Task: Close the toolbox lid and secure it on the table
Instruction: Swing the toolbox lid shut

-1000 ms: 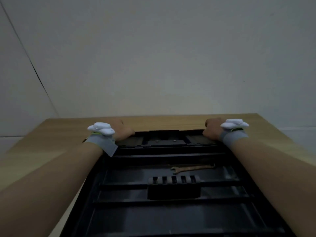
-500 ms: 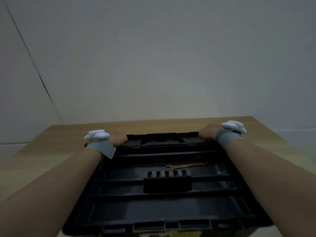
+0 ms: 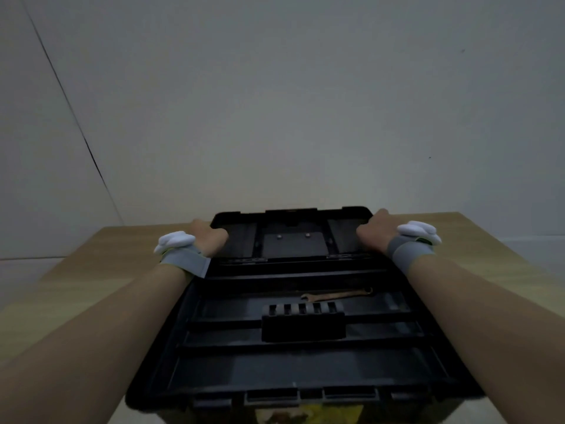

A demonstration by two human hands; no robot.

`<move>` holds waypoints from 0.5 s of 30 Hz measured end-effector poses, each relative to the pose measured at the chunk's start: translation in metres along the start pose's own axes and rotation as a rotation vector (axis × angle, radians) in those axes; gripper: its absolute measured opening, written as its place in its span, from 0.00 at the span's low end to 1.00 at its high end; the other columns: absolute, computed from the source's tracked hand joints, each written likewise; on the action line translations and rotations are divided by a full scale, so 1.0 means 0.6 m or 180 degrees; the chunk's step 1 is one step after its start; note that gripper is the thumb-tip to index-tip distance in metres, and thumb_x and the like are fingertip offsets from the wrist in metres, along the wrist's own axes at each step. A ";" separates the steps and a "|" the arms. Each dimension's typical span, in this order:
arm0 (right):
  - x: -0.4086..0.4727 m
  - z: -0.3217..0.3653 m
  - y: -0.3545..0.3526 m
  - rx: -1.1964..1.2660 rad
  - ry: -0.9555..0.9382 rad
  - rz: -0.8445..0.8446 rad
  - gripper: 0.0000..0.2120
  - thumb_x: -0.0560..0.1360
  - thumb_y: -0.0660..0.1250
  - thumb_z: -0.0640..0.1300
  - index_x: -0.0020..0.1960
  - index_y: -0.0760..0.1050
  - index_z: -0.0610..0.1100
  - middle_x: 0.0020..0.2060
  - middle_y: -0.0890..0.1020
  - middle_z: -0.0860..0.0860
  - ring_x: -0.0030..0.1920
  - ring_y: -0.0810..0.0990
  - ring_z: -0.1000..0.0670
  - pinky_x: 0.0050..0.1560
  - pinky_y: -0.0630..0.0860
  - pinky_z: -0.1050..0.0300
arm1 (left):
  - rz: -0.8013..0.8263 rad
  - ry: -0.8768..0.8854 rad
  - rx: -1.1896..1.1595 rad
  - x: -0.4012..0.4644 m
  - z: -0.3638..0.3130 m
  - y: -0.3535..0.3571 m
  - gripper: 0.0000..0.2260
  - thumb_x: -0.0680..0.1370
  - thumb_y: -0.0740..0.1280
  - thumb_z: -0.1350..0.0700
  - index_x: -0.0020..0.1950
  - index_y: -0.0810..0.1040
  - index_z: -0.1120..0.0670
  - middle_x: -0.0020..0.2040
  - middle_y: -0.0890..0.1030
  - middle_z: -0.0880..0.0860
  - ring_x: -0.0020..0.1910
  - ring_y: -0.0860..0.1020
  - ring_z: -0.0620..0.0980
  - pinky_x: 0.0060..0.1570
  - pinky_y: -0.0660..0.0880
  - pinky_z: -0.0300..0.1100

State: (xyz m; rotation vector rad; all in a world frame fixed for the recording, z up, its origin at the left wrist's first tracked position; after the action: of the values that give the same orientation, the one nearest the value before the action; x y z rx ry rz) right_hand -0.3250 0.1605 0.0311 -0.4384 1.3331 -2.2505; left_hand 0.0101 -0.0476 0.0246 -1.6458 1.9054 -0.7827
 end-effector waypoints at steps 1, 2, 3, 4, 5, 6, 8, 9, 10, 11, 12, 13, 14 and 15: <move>0.000 -0.001 -0.007 0.0034 0.0038 -0.0097 0.19 0.72 0.63 0.43 0.60 0.67 0.36 0.58 0.77 0.36 0.57 0.77 0.36 0.46 0.68 0.53 | -0.0116 -0.0009 -0.0119 0.003 0.000 -0.008 0.08 0.73 0.67 0.60 0.43 0.69 0.64 0.35 0.72 0.59 0.31 0.70 0.56 0.31 0.62 0.44; -0.002 0.000 -0.015 0.0077 0.0040 -0.0204 0.22 0.72 0.63 0.43 0.62 0.65 0.36 0.58 0.76 0.36 0.57 0.76 0.36 0.46 0.67 0.53 | -0.0216 -0.0016 -0.0201 0.001 -0.002 -0.017 0.11 0.73 0.68 0.59 0.47 0.69 0.64 0.39 0.75 0.62 0.34 0.73 0.59 0.30 0.63 0.44; -0.002 0.001 -0.023 0.0151 0.0021 -0.0322 0.22 0.72 0.64 0.43 0.62 0.64 0.36 0.58 0.76 0.35 0.57 0.76 0.35 0.45 0.67 0.52 | -0.0289 -0.0033 -0.0287 -0.001 -0.007 -0.024 0.14 0.73 0.69 0.58 0.50 0.68 0.64 0.43 0.76 0.64 0.38 0.75 0.61 0.31 0.65 0.46; -0.004 0.002 -0.032 0.0244 0.0002 -0.0426 0.22 0.71 0.64 0.43 0.62 0.63 0.36 0.57 0.76 0.35 0.56 0.77 0.35 0.45 0.67 0.52 | -0.0356 -0.0036 -0.0371 -0.005 -0.012 -0.030 0.17 0.73 0.70 0.56 0.54 0.67 0.63 0.46 0.75 0.63 0.41 0.75 0.61 0.36 0.67 0.48; -0.005 0.005 -0.039 0.0313 -0.0048 -0.0525 0.22 0.71 0.64 0.43 0.61 0.63 0.36 0.57 0.76 0.34 0.55 0.77 0.34 0.44 0.67 0.52 | -0.0423 -0.0039 -0.0490 -0.006 -0.015 -0.035 0.21 0.73 0.71 0.54 0.57 0.66 0.61 0.47 0.74 0.60 0.42 0.73 0.60 0.40 0.67 0.49; -0.006 0.008 -0.046 0.0374 -0.0110 -0.0602 0.22 0.71 0.64 0.44 0.61 0.63 0.36 0.56 0.77 0.34 0.54 0.77 0.34 0.43 0.66 0.52 | -0.0500 -0.0013 -0.0574 -0.008 -0.018 -0.040 0.24 0.72 0.72 0.52 0.60 0.65 0.60 0.49 0.72 0.58 0.43 0.71 0.59 0.42 0.67 0.49; -0.009 0.015 -0.059 0.0465 -0.0243 -0.0749 0.22 0.71 0.65 0.45 0.60 0.62 0.36 0.54 0.76 0.33 0.52 0.77 0.33 0.42 0.66 0.51 | -0.0651 0.0044 -0.0751 -0.014 -0.027 -0.049 0.29 0.71 0.73 0.51 0.65 0.64 0.59 0.51 0.71 0.57 0.43 0.70 0.58 0.44 0.67 0.49; -0.011 0.016 -0.065 0.0534 -0.0290 -0.0819 0.23 0.71 0.65 0.46 0.60 0.62 0.37 0.54 0.76 0.33 0.52 0.77 0.33 0.42 0.66 0.51 | -0.0689 0.0085 -0.0875 -0.016 -0.032 -0.051 0.30 0.71 0.73 0.50 0.67 0.63 0.58 0.53 0.72 0.58 0.44 0.70 0.59 0.45 0.68 0.50; -0.013 0.018 -0.069 0.0611 -0.0313 -0.0875 0.23 0.71 0.65 0.46 0.60 0.61 0.37 0.54 0.76 0.33 0.52 0.77 0.33 0.43 0.66 0.50 | -0.0736 0.0123 -0.0997 -0.020 -0.037 -0.055 0.31 0.71 0.73 0.50 0.68 0.63 0.58 0.56 0.73 0.59 0.46 0.71 0.59 0.46 0.68 0.50; -0.014 0.021 -0.073 0.0692 -0.0344 -0.0939 0.24 0.71 0.65 0.46 0.61 0.61 0.37 0.55 0.76 0.33 0.53 0.76 0.32 0.44 0.66 0.50 | -0.0796 0.0155 -0.1127 -0.023 -0.041 -0.061 0.32 0.70 0.73 0.50 0.69 0.63 0.58 0.59 0.74 0.60 0.47 0.72 0.60 0.47 0.68 0.50; -0.016 0.023 -0.077 0.0761 -0.0359 -0.0979 0.26 0.70 0.65 0.46 0.62 0.60 0.37 0.55 0.75 0.33 0.54 0.76 0.32 0.44 0.65 0.50 | -0.0871 0.0172 -0.1248 -0.027 -0.043 -0.067 0.33 0.70 0.73 0.50 0.70 0.63 0.57 0.63 0.74 0.61 0.51 0.73 0.61 0.48 0.68 0.50; -0.016 0.026 -0.080 0.0830 -0.0373 -0.1016 0.27 0.70 0.65 0.46 0.64 0.60 0.37 0.56 0.75 0.33 0.54 0.76 0.33 0.45 0.65 0.50 | -0.0933 0.0183 -0.1346 -0.029 -0.046 -0.074 0.34 0.70 0.73 0.50 0.71 0.63 0.57 0.65 0.74 0.61 0.55 0.75 0.63 0.50 0.69 0.50; -0.016 0.027 -0.082 0.0897 -0.0368 -0.1032 0.29 0.70 0.66 0.47 0.65 0.59 0.37 0.57 0.74 0.34 0.55 0.75 0.33 0.45 0.66 0.50 | -0.0964 0.0181 -0.1412 -0.031 -0.048 -0.079 0.35 0.70 0.73 0.50 0.72 0.63 0.57 0.67 0.74 0.61 0.59 0.75 0.63 0.51 0.70 0.49; -0.016 0.029 -0.086 0.0970 -0.0367 -0.1049 0.30 0.70 0.66 0.47 0.67 0.59 0.37 0.58 0.74 0.34 0.56 0.75 0.33 0.47 0.66 0.50 | -0.0989 0.0185 -0.1485 -0.034 -0.050 -0.084 0.34 0.70 0.73 0.50 0.72 0.65 0.58 0.67 0.75 0.60 0.60 0.75 0.63 0.53 0.71 0.49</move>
State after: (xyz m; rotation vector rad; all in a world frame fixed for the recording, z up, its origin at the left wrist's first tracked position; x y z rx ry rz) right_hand -0.3210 0.1742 0.0843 -0.7059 0.8899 -2.5960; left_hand 0.0273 -0.0299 0.0815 -2.2632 2.0043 -0.5241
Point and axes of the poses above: each hand's wrist, its own x-axis towards the middle knuckle, its own y-axis out of the palm, z = x × y, the point moved 10 cm from there along x, towards the middle knuckle
